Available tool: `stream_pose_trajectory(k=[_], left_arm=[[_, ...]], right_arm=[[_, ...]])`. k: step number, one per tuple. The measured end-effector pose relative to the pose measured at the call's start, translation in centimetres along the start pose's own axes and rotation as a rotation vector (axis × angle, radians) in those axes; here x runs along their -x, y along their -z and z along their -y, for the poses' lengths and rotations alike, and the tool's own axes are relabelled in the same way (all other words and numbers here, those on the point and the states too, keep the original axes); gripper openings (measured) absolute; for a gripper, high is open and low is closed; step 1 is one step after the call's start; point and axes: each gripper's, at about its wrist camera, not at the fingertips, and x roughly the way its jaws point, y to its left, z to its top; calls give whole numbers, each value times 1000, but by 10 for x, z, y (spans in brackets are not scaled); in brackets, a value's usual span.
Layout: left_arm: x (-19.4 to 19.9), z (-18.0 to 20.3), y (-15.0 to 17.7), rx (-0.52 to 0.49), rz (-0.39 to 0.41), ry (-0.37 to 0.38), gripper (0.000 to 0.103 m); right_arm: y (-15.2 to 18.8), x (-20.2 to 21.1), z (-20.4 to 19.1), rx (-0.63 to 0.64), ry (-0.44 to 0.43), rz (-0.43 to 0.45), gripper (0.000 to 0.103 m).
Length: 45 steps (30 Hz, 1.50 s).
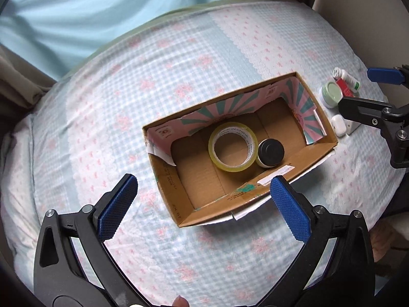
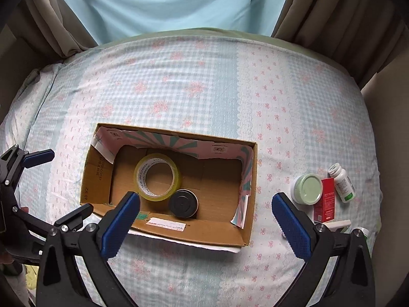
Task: Organize rigid objects
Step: 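Lift both tools out of the box and move back toward the remaining items, then grasp the pale green-lidded jar with the left tool while the right tool grasps the red box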
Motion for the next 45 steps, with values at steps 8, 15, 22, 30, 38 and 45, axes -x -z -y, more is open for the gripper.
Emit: stream_pose_trajectory(k=[8,15,22,30,38,45], left_arm=[[64,40,6,60,107,20,103],[92,109,7,63,133,87,103],[89,175,-5,17,133,108,103],[62,224,-45,-52,97,126,103],[15,258,-83,-126,31,129,103],[-51,284,-115,-307,-25,140,103]], right_arm=[[43,84,38,-61,78,125,103],[104,125,115,-243,74,134,103],[159,133,188,-427,61,157,103],[187,126,252,-596,27,178,103],[164,98,286,-547,26,147,103],[127,39,308,-395,28,59,103]])
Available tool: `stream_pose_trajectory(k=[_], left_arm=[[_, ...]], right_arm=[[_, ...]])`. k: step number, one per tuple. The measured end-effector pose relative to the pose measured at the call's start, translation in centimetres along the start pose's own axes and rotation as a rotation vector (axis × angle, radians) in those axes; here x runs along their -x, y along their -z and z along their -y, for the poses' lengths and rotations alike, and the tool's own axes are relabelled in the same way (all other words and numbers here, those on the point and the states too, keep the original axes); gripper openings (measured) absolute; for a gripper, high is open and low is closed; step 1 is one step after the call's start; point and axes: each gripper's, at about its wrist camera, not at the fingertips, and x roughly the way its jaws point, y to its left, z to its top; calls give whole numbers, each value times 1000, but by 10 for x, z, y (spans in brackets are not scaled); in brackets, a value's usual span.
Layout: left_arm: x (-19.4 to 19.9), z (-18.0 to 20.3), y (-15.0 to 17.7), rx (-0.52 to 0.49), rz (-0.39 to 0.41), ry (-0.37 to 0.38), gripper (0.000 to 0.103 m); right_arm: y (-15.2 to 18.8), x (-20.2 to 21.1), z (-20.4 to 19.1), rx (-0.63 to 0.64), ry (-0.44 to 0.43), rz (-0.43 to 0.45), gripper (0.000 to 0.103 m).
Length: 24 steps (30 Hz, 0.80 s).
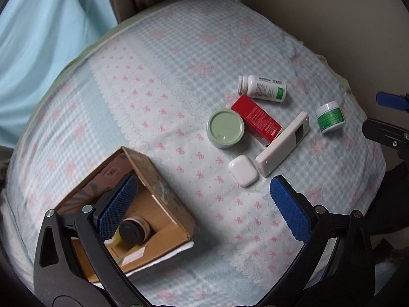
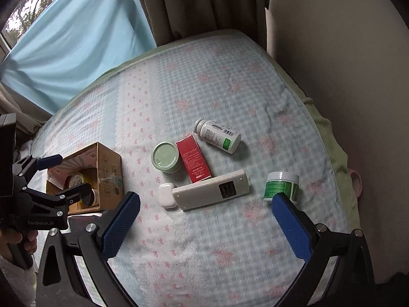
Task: Organize rigid objects
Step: 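Grasp the pale green-lidded jar with the left tool while the right tool grasps the red box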
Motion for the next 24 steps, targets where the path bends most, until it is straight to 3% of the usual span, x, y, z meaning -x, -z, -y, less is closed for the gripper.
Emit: stream_pose_trajectory(k=[6,13,19,21,22,24], left_arm=[[-76,11,-27,-185,-59,7,103],[-155,33,-39,-357,-132,25,99],[-187,42,-42,-431,-152,53,97],[-193,43,-43,-444,-155,71,92],[-195,44,-44,-447,-157,78,90],[-200,46,-46,-450,-172,87,80]], right_arm=[[-25,-77,5,96,5,-103,103],[-31,-161,-1,142,-12,-239,101],[-22,-202,-9,179,-18,-288,97],[-21,-210,-9,175,-20,-293,96],[-20,-213,-8,168,-23,-295,93],[-17,-221,-7,160,-37,-312,78]])
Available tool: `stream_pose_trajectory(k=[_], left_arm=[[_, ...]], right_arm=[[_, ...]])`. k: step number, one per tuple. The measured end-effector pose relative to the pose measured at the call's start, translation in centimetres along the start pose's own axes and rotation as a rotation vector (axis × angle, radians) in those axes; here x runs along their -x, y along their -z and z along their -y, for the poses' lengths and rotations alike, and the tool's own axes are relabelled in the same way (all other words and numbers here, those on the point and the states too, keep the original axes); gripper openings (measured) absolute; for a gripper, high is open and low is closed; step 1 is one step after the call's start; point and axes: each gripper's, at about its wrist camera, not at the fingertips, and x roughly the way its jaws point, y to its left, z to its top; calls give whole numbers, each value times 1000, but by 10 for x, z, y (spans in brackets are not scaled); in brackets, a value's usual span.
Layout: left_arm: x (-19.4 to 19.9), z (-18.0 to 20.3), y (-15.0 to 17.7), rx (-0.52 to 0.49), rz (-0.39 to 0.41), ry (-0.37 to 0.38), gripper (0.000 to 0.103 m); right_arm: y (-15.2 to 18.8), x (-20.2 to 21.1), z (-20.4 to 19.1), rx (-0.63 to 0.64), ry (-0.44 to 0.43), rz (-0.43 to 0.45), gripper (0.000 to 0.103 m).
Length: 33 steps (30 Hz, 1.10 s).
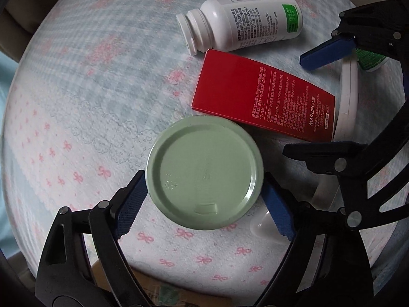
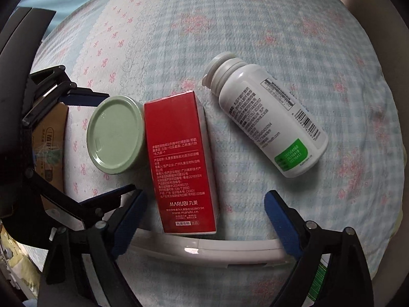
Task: Organize rigid objects
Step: 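Grasp the pale green-lidded jar with the left tool while the right tool grasps the red box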
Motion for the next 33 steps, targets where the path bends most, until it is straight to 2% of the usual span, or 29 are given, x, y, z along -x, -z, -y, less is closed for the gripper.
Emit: stream_pose_trajectory(k=[2,5,7,10,11,22,33], left_arm=[[-3,0,-3,-1,-6,7,74],[-6,-2,-5,13,-8,20,70],[-5,-4,-5,21,1,25,68],[-5,-6,-4,38,6,39,68],[-5,-6,-4,42,6,41,68],[0,-11,-1,109,11,66,67],[29,-13,10,146,43,51,67]], right_arm=[[1,-5,2,-16,-11,2,71],[1,-4,4,-34,-26,26,68],[1,-2,4,-44,-49,39,62],[2,-1,4,-69,-92,54,47],[2,-1,3,-76,-88,60,45],[8,10,0,-99,-79,77,43],[24,39,-8,-127,-81,113,41]])
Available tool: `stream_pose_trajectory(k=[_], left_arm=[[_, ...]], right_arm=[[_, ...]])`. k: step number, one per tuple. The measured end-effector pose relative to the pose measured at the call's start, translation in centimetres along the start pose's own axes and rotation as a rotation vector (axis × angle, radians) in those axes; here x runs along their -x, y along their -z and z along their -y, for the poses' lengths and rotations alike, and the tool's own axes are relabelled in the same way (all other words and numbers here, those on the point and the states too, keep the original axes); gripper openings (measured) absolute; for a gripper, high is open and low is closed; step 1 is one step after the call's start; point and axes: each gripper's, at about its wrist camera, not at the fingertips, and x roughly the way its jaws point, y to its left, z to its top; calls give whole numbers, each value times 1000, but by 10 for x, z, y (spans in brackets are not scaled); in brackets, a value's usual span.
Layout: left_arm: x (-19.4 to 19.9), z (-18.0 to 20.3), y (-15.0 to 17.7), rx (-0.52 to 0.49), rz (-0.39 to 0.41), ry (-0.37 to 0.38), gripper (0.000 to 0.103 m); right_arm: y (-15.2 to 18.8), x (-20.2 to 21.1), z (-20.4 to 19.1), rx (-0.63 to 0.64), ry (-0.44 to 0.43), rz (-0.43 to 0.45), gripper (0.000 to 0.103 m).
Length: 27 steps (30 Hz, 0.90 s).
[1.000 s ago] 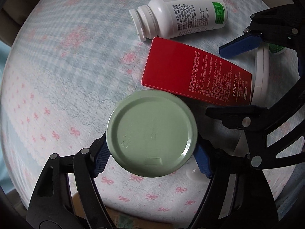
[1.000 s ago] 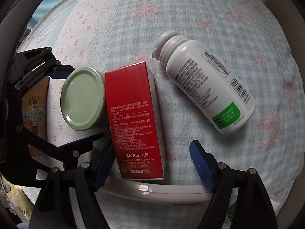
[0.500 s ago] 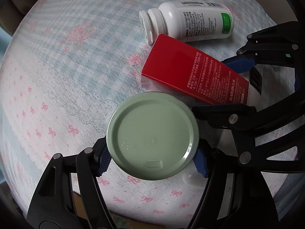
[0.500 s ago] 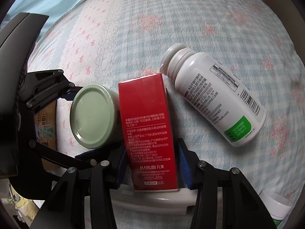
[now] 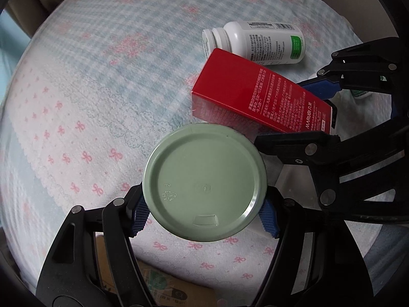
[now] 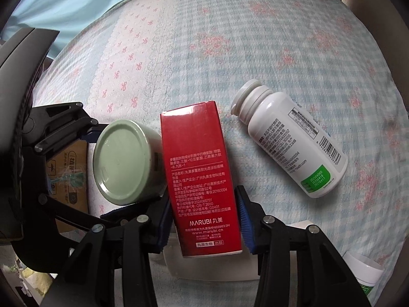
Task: Organize rigid objects
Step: 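Grasp the pale green-lidded jar with the left tool while the right tool grasps the red box, then carry the green-lidded jar and red box into the cardboard box and release both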
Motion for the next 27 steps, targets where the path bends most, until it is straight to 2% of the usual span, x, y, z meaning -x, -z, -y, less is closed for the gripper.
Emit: stream_pose_trajectory(k=[9,15,16,19,23,27], left_arm=[[55,-4,17,96,62,-20,67],[109,-2,33,201,131,-33,67],[120,-5,37,217,143,-33,67],[153,2,48,251,179,-49,67],[186,-20,81,294,223,-71,67],[220,-26,128,369,251,-101,68]], right_arm=[[19,56,-5,-26,19,72,41],[18,94,-29,-32,38,137,41],[28,104,-32,-29,40,147,41],[29,127,-49,-17,50,179,41],[46,156,-71,-19,46,214,41],[59,178,-102,-17,31,240,41]])
